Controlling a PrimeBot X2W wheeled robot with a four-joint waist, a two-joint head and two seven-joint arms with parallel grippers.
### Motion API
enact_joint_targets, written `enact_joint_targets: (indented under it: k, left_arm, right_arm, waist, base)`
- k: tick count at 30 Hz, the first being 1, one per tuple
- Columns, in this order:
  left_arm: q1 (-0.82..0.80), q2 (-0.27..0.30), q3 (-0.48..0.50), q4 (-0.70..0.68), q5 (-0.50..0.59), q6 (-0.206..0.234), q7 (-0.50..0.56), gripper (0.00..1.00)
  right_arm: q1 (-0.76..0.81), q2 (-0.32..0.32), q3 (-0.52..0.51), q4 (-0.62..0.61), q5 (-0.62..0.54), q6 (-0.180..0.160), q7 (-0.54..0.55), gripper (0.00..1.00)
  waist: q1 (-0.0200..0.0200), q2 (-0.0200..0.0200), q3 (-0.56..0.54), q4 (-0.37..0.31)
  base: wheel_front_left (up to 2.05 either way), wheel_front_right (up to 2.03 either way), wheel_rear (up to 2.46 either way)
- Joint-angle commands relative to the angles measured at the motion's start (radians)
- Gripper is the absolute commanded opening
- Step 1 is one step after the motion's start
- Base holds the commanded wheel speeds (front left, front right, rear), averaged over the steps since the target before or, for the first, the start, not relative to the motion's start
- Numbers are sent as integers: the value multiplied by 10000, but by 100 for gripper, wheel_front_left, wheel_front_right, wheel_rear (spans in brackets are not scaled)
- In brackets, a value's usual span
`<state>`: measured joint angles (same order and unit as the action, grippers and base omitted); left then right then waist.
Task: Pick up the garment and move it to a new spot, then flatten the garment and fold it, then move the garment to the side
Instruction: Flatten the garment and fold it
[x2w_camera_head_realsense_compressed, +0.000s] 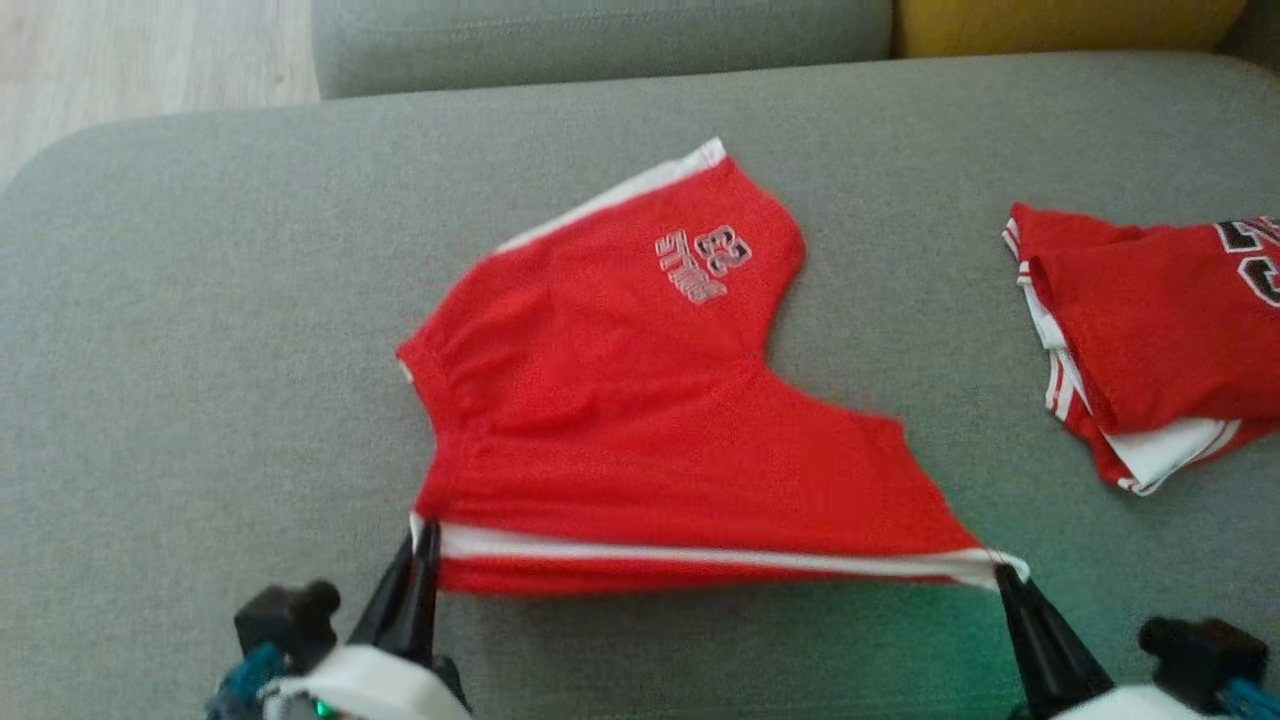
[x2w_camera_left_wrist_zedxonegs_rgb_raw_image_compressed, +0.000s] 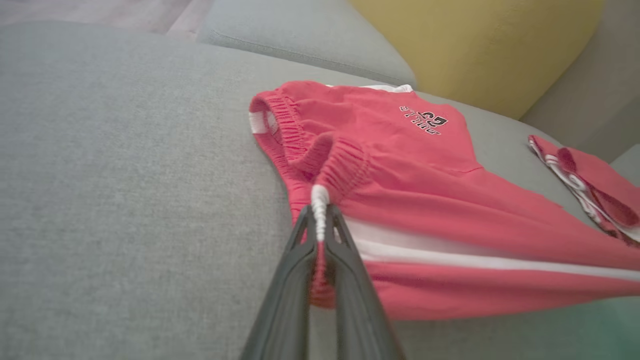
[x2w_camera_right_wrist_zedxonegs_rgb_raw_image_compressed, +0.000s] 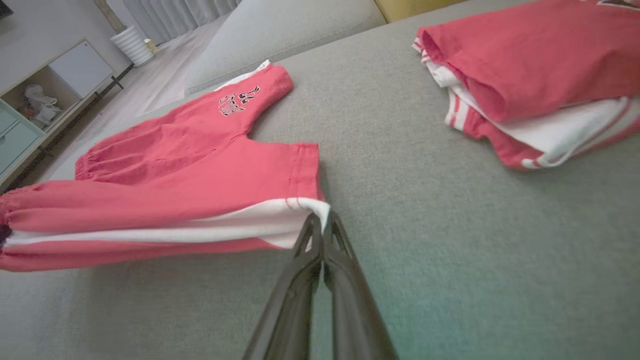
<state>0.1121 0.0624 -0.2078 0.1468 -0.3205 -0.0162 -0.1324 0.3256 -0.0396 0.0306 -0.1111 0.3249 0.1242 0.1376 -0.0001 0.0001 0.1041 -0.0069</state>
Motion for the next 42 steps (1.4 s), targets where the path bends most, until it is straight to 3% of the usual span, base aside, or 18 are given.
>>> enact_joint_targets:
  k: [1,10,20,26,30,42]
  left_arm:
    - [45,184,476,-538,-80,174,97,0]
    - [527,194,406,-1502,-272,395,652,0]
    - [-1213,114,415,-1293,-889,86,950,0]
    - [-2954,29,529,-454,-1506,-123,1049,0]
    - [-4272,-49,470,451,-2162,-276,1170,0]
    - [-6027,-117,-367,2227,-3045,-259,210,0]
  right_arm:
    - [51,-113,-38,-588,130,65,95,0]
    - [373,-108,-310,-1445,216,65,677,0]
    - [-2616,-215,-284,-628,-191,65,765,0]
    - [-5615,-1207,423,1033,76,65,927,0]
    - [-8033,-1792,1264,2946,480,65,782,0]
    - [-11862,-2288,3474,7305,1584,65,-373,0]
  waist:
    - [1,-1,-153,6]
    - [1,-1,-228,178]
    - [1,-1,796,562]
    - [1,-1,1667,848]
    - [1,-1,2319,1124]
    - [1,-1,3248,1803]
  base:
    - [0,0,0]
    - [0,0,0]
    - [0,0,0]
    - [0,0,0]
    - [0,0,0]
    - [0,0,0]
